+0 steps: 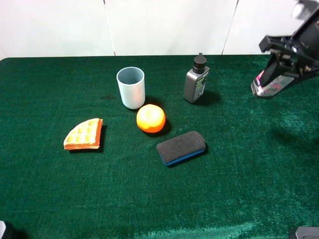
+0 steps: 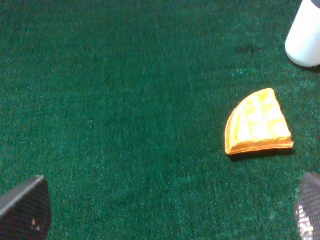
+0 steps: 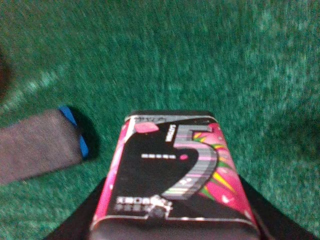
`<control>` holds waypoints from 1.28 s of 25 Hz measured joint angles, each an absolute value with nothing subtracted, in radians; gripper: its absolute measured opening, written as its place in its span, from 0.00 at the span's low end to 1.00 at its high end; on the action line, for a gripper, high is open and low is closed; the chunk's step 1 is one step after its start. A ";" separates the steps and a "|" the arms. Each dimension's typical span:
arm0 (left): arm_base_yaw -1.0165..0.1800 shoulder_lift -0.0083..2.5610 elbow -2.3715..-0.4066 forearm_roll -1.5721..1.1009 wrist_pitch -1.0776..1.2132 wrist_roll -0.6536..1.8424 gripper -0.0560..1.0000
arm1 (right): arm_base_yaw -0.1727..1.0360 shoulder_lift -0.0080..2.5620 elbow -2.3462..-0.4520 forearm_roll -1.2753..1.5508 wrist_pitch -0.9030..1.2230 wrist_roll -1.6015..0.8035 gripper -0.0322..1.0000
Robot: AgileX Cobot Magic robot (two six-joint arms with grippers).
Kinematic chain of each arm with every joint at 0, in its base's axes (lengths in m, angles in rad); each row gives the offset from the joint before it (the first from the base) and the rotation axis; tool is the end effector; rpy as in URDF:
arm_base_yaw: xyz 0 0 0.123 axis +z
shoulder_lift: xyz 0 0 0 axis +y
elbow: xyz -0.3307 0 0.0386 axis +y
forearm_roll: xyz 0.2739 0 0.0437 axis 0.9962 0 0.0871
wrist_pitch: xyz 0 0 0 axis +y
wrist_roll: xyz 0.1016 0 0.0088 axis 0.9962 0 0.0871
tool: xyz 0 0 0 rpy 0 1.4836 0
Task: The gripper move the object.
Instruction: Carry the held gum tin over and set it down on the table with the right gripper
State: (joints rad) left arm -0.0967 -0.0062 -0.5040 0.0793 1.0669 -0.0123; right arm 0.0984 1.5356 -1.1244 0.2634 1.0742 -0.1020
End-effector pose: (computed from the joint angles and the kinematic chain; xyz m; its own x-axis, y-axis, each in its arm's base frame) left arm -0.0217 0.0092 0.2855 -0.4481 0.0696 -0.8913 0.0464 0.9974 0.0545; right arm 0.3101 0.0541 0.2879 -0.9810 -0.0716 -0.1805 -0.1128 0.9667 0.2296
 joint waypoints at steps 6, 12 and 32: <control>-0.097 -0.006 -0.504 0.079 1.067 -0.012 0.99 | 0.098 1.575 -1.210 0.270 1.089 -0.088 0.36; -0.097 -0.006 -0.504 0.079 1.067 -0.012 0.99 | 0.101 1.668 -1.305 0.274 1.100 -0.087 0.36; -0.097 -0.006 -0.504 0.079 1.067 -0.012 0.99 | 0.192 1.986 -1.562 0.170 1.043 -0.031 0.36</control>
State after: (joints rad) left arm -0.0967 -0.0062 -0.5040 0.0793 1.0669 -0.0123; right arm 0.1920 1.9857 -1.5617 0.1697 1.0427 -0.0306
